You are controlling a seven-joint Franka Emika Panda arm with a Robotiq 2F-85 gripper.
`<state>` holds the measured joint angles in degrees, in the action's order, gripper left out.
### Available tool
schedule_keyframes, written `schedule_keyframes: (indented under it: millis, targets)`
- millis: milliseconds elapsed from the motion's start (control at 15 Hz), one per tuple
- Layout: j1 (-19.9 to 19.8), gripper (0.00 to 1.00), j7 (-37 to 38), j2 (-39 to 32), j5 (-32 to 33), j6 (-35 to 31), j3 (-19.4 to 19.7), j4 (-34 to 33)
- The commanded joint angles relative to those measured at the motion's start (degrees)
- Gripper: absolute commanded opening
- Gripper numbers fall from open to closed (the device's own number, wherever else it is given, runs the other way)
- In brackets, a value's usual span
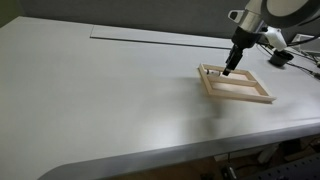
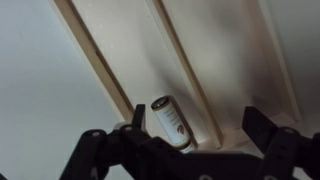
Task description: Take the bottle on the tray and put it on the counter
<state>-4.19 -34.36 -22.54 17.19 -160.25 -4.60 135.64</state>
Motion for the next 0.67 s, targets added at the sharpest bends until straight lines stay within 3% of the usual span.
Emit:
schedule_keyframes:
  millis: [0, 467, 600]
  targets:
    - [0.1, 1.00, 0.0, -0.1, 0.0, 0.0, -0.1, 0.1]
    - [0.3, 1.00, 0.0, -0.1, 0.0, 0.0, -0.1, 0.1]
    - [1.1, 1.00, 1.1, -2.0, 1.5, 0.0, 1.9, -2.5]
